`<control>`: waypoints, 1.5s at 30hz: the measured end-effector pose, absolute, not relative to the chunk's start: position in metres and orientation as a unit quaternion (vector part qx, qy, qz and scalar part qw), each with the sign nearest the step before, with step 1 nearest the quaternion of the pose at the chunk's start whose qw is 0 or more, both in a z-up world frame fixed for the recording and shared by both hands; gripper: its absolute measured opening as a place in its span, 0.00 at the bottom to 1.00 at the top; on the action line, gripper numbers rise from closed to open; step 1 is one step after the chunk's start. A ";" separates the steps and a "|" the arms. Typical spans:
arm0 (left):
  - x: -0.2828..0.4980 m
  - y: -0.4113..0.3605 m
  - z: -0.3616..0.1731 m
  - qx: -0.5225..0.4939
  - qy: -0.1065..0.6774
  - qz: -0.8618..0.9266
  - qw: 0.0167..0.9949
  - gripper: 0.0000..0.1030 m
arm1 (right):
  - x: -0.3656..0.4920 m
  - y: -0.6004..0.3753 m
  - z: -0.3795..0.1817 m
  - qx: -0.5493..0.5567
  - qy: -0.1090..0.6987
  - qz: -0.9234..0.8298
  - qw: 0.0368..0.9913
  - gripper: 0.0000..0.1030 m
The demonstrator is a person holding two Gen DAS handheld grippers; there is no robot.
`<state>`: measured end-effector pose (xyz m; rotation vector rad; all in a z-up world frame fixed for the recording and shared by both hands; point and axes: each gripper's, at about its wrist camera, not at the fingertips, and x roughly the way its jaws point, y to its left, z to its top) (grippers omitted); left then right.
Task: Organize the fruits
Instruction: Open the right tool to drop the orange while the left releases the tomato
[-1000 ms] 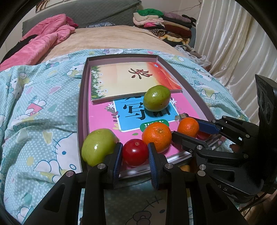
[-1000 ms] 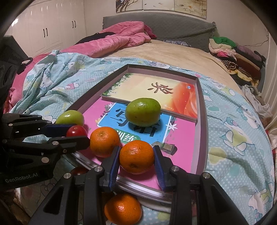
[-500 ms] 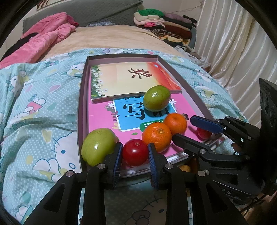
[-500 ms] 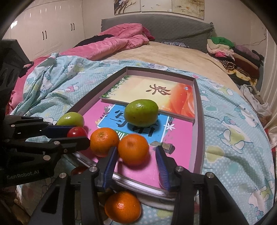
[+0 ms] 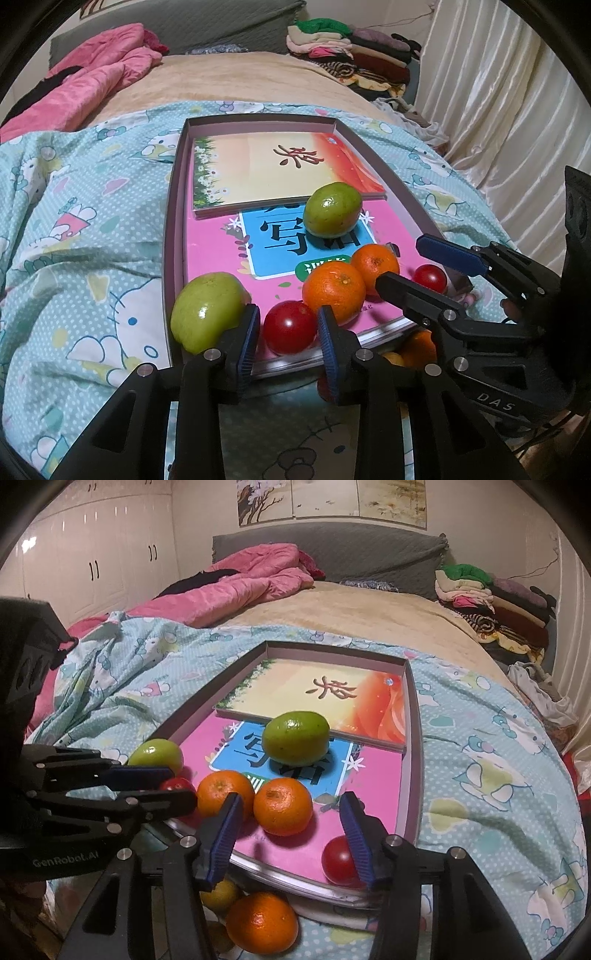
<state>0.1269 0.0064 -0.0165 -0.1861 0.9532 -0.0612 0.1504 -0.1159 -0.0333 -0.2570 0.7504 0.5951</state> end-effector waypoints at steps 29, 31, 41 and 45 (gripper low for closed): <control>0.113 0.013 0.010 -0.099 0.412 -0.028 0.906 0.63 | 0.152 -0.138 -0.016 -0.076 0.332 0.261 0.903 0.69; 0.111 0.018 0.012 -0.107 0.408 -0.026 0.906 0.70 | 0.152 -0.140 -0.015 -0.072 0.329 0.259 0.905 0.73; 0.103 0.033 0.019 -0.135 0.395 -0.014 0.909 0.73 | 0.150 -0.153 -0.005 -0.046 0.314 0.248 0.915 0.75; 0.101 0.034 0.021 -0.135 0.391 -0.011 0.910 0.73 | 0.149 -0.161 0.001 -0.026 0.308 0.245 0.919 0.79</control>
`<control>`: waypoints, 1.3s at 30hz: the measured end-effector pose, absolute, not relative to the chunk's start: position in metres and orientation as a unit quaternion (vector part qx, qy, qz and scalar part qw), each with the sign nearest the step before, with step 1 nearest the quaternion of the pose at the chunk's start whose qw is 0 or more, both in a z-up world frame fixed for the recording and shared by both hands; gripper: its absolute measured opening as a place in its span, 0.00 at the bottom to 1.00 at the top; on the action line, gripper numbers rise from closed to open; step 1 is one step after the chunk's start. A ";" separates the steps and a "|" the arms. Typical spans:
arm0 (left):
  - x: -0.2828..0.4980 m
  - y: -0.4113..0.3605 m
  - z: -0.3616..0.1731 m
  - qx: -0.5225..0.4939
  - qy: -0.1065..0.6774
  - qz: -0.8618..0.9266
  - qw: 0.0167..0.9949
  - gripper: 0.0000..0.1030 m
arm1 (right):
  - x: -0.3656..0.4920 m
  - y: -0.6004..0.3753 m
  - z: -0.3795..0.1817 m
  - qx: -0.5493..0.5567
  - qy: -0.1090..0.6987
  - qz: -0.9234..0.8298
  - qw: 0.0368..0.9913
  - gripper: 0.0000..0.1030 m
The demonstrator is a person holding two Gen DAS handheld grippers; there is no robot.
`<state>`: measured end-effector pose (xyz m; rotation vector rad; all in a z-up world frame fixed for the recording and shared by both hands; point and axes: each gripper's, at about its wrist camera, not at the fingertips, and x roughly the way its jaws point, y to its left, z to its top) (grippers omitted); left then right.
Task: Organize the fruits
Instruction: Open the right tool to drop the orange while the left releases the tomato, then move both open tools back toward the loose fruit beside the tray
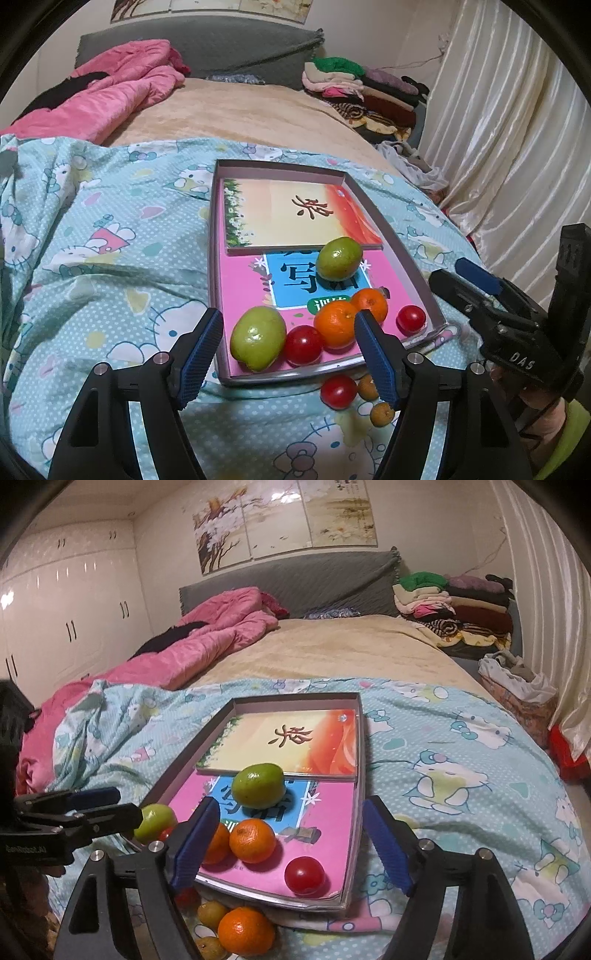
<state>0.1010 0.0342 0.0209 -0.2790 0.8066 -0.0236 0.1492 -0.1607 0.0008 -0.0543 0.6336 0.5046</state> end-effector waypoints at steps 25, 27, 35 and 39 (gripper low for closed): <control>0.081 0.027 0.033 -0.127 0.383 -0.011 0.915 0.74 | 0.119 -0.174 0.023 -0.007 0.292 0.245 0.924 0.86; 0.080 0.026 0.033 -0.125 0.385 -0.013 0.915 0.74 | 0.115 -0.172 0.024 -0.010 0.291 0.248 0.924 0.87; 0.075 0.020 0.033 -0.123 0.389 -0.020 0.913 0.74 | 0.104 -0.162 0.022 -0.020 0.300 0.260 0.917 0.88; 0.074 0.014 0.031 -0.115 0.390 -0.025 0.913 0.74 | 0.101 -0.160 0.019 -0.022 0.314 0.261 0.913 0.88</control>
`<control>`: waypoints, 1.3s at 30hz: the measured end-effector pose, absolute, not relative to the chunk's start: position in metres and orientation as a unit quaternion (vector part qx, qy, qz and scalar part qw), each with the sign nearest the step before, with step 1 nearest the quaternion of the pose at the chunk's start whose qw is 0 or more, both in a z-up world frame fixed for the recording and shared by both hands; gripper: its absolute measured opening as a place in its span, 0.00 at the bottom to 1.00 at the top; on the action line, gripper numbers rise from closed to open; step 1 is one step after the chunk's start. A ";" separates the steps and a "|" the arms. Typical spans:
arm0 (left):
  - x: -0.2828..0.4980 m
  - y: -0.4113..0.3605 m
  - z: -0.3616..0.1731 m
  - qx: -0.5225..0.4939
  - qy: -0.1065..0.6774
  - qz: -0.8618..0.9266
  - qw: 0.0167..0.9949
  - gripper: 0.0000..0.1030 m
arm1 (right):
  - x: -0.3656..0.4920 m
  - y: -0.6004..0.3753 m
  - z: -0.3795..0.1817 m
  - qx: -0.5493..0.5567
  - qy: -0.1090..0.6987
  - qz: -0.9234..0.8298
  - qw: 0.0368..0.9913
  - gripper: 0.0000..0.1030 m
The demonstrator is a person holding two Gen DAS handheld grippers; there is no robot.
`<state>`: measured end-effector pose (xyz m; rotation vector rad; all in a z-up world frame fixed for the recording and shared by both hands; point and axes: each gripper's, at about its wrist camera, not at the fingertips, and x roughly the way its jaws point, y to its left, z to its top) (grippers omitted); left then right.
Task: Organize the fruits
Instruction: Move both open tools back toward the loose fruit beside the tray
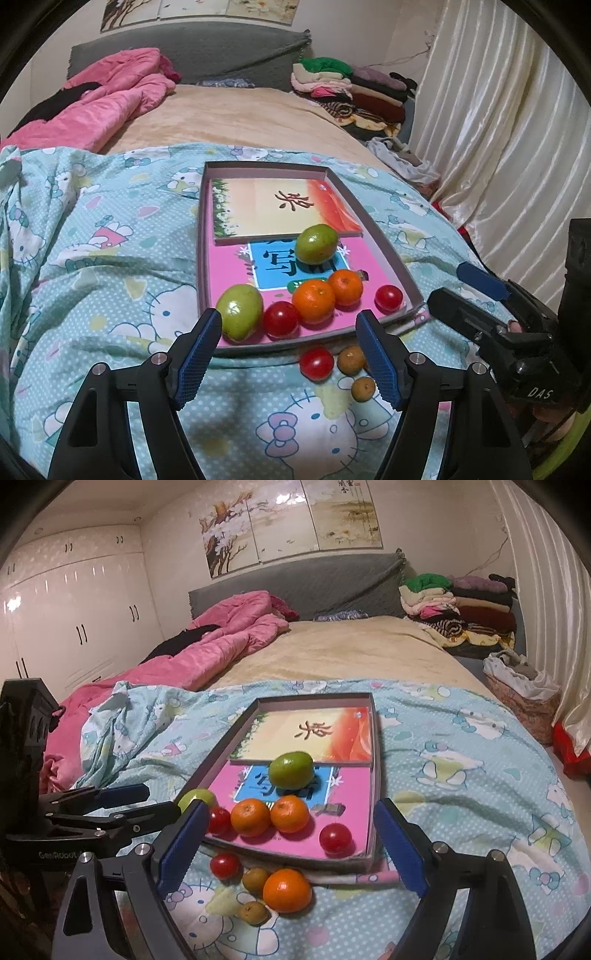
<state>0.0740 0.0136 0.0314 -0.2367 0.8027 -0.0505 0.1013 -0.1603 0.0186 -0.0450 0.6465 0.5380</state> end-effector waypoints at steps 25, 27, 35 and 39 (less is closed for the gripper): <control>0.066 -0.013 0.014 -0.088 0.427 -0.062 0.898 0.74 | 0.096 -0.176 0.003 -0.023 0.361 0.227 0.904 0.94; 0.065 -0.016 0.012 -0.085 0.430 -0.064 0.897 0.74 | 0.097 -0.177 0.002 -0.024 0.366 0.225 0.903 0.94; 0.066 -0.025 -0.003 -0.081 0.456 -0.077 0.883 0.74 | 0.102 -0.185 0.000 -0.009 0.374 0.220 0.901 0.94; 0.067 -0.034 -0.009 -0.071 0.469 -0.091 0.876 0.74 | 0.105 -0.188 -0.004 -0.003 0.386 0.220 0.896 0.94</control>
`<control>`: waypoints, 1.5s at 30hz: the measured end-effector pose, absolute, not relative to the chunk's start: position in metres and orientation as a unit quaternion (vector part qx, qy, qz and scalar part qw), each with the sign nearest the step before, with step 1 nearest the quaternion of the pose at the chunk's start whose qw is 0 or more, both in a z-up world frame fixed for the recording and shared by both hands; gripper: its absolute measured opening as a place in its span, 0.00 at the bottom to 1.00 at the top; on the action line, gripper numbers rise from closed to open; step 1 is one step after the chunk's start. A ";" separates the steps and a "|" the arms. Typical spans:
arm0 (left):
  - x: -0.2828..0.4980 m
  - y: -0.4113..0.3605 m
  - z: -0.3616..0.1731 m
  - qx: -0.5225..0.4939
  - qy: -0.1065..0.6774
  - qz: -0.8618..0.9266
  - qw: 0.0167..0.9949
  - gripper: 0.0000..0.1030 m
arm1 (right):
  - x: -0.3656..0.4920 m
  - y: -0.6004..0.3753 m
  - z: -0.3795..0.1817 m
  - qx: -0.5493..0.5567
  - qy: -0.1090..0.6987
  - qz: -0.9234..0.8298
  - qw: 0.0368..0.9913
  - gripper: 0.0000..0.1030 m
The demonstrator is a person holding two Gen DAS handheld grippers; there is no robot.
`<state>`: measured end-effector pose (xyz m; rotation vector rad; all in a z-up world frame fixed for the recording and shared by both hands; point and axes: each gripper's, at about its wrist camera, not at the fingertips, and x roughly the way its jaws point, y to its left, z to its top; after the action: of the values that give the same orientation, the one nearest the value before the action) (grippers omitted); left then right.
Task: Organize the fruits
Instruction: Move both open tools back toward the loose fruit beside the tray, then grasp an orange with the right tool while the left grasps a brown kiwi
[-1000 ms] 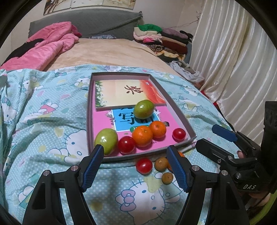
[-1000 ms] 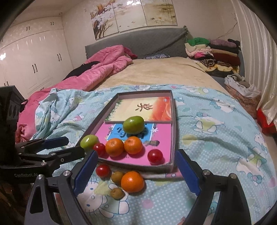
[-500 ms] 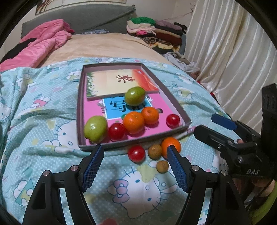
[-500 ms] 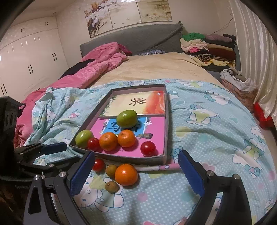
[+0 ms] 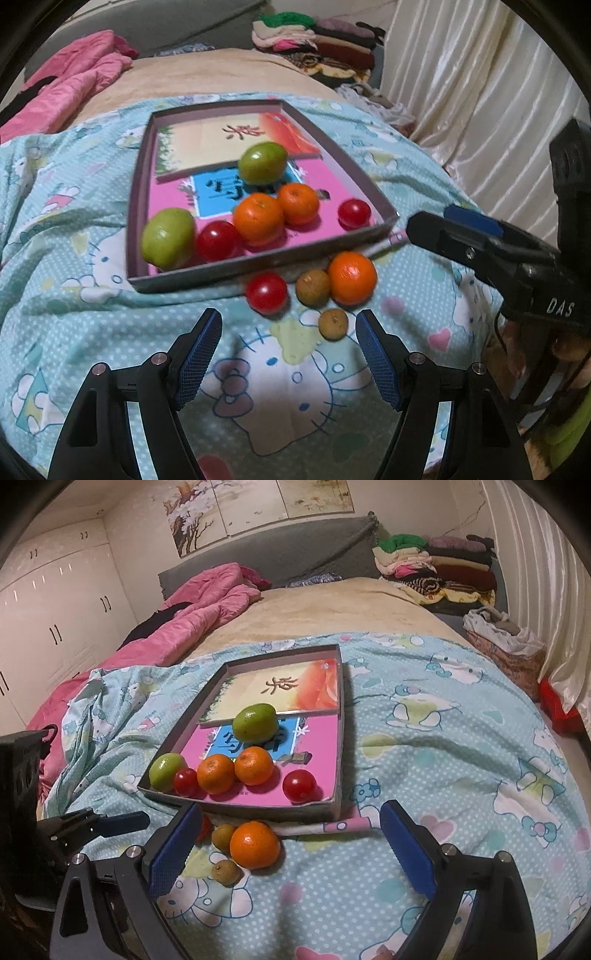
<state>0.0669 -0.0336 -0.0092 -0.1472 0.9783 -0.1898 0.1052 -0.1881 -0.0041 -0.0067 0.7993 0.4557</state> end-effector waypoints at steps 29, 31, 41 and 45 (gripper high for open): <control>0.074 -0.059 -0.035 -0.052 0.494 -0.148 0.855 0.49 | 0.122 -0.152 -0.058 -0.038 0.495 0.285 0.820 0.43; 0.076 -0.059 -0.036 -0.054 0.493 -0.151 0.855 0.48 | 0.121 -0.146 -0.061 -0.053 0.496 0.289 0.817 0.40; 0.084 -0.065 -0.039 -0.050 0.492 -0.159 0.855 0.40 | 0.121 -0.144 -0.057 -0.061 0.484 0.295 0.821 0.38; 0.089 -0.069 -0.043 -0.045 0.491 -0.161 0.855 0.36 | 0.122 -0.153 -0.052 -0.041 0.477 0.293 0.827 0.38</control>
<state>0.0892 -0.0694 -0.0430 -0.0937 1.0328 -0.3377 0.1219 -0.1531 -0.0515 -0.0863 1.0135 0.6227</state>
